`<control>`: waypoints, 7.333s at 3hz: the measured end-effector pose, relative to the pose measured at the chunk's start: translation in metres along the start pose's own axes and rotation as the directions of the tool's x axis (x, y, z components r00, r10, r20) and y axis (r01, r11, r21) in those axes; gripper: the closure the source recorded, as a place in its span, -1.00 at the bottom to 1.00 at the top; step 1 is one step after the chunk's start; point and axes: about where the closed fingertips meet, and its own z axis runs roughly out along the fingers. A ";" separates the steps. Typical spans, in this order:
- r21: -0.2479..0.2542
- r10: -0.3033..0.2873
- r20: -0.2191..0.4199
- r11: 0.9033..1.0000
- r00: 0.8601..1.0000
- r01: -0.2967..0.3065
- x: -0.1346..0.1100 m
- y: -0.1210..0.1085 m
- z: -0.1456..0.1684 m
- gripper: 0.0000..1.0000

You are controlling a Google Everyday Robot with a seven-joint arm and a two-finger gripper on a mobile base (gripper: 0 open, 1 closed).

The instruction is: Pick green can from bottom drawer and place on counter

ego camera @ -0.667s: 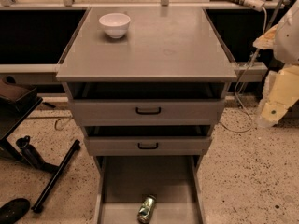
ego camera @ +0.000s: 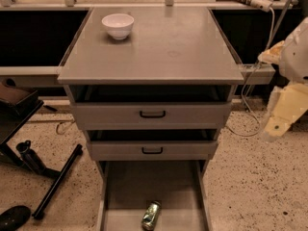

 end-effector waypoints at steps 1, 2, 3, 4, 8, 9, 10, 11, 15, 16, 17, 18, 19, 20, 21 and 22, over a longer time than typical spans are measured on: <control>-0.047 0.024 0.063 0.999 0.998 -0.021 0.013 0.016 0.049 -1.00; -0.117 0.062 0.116 0.992 0.991 -0.048 0.028 0.043 0.112 -1.00; -0.204 0.104 0.144 0.976 0.984 -0.073 0.039 0.077 0.177 -1.00; -0.204 0.104 0.144 0.976 0.984 -0.073 0.039 0.077 0.177 -1.00; -0.105 -0.075 0.383 0.987 0.921 0.124 -0.008 0.098 0.410 -1.00; -0.105 -0.075 0.383 0.987 0.921 0.124 -0.008 0.098 0.410 -1.00; -0.109 -0.045 0.398 0.989 0.917 0.096 0.000 0.100 0.441 -1.00; -0.104 -0.001 0.419 0.993 0.908 0.049 0.013 0.116 0.512 -1.00; -0.153 -0.008 0.483 0.984 0.876 0.093 0.012 0.176 0.626 -1.00; -0.101 -0.113 0.536 0.975 0.837 0.196 -0.007 0.189 0.665 -1.00; -0.074 -0.182 0.578 0.959 0.796 0.274 -0.028 0.201 0.700 -1.00; -0.074 -0.231 0.604 0.937 0.763 0.342 -0.049 0.206 0.723 -1.00; -0.073 -0.233 0.604 0.936 0.762 0.344 -0.050 0.206 0.723 -1.00; -0.016 -0.331 0.593 0.907 0.734 0.421 -0.060 0.198 0.733 -1.00; 0.037 -0.421 0.576 0.870 0.701 0.492 -0.072 0.190 0.746 -1.00; 0.087 -0.473 0.572 0.847 0.670 0.524 -0.073 0.183 0.760 -1.00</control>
Offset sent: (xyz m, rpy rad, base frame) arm -0.0293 0.0120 -0.2180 0.2515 0.1687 -0.0026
